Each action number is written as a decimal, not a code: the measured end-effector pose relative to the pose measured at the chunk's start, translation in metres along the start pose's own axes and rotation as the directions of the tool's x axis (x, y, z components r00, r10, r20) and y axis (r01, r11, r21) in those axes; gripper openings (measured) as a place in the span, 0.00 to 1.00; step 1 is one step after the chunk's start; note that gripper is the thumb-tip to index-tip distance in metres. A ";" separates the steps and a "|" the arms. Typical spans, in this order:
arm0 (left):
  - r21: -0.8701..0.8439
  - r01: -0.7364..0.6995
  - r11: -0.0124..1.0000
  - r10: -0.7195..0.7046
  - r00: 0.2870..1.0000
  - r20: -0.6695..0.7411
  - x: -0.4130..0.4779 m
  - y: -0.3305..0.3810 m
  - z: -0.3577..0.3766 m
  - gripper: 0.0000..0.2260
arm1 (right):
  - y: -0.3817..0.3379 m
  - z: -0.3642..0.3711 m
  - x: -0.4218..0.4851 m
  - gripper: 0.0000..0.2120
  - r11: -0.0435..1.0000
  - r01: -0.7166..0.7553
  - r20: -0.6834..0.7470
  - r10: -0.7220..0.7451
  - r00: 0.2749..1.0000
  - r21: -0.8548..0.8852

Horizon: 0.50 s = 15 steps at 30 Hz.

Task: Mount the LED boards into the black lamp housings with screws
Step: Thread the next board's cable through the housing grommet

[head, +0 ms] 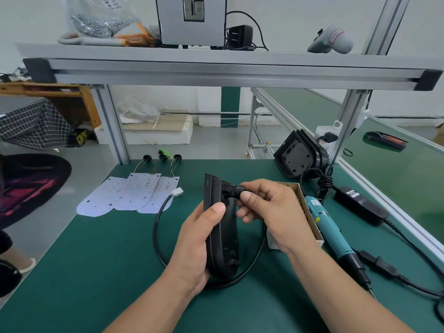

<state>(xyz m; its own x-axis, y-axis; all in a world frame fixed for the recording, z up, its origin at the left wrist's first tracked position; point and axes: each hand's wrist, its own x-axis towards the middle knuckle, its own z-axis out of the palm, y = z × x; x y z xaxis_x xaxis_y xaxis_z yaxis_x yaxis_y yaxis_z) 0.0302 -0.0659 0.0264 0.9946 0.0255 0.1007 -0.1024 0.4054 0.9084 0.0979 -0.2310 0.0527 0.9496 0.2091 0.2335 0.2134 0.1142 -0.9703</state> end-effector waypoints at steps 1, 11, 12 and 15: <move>0.001 -0.001 1.000 0.001 1.000 -0.008 0.000 0.000 0.000 0.30 | 0.000 0.001 0.000 0.07 1.000 0.005 -0.001 -0.005 1.000 -0.014; -0.015 0.019 1.000 -0.020 1.000 -0.024 0.001 0.001 0.000 0.29 | -0.001 0.003 -0.001 0.05 0.998 -0.018 -0.015 0.017 1.000 -0.065; -0.008 0.016 1.000 -0.016 1.000 -0.021 0.001 0.000 0.001 0.28 | -0.003 0.003 -0.001 0.03 0.998 -0.053 -0.015 0.053 0.998 -0.017; 0.000 0.005 1.000 -0.005 1.000 -0.017 0.000 0.001 0.005 0.25 | -0.008 0.001 -0.001 0.03 0.991 -0.118 0.007 0.118 0.993 0.057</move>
<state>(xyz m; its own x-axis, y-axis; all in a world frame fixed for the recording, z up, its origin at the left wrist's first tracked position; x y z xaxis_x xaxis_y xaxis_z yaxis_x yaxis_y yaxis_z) 0.0302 -0.0699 0.0290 0.9952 0.0389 0.0898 -0.0978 0.4060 0.9086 0.0949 -0.2315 0.0597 0.9666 0.2279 0.1176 0.0861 0.1436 -0.9859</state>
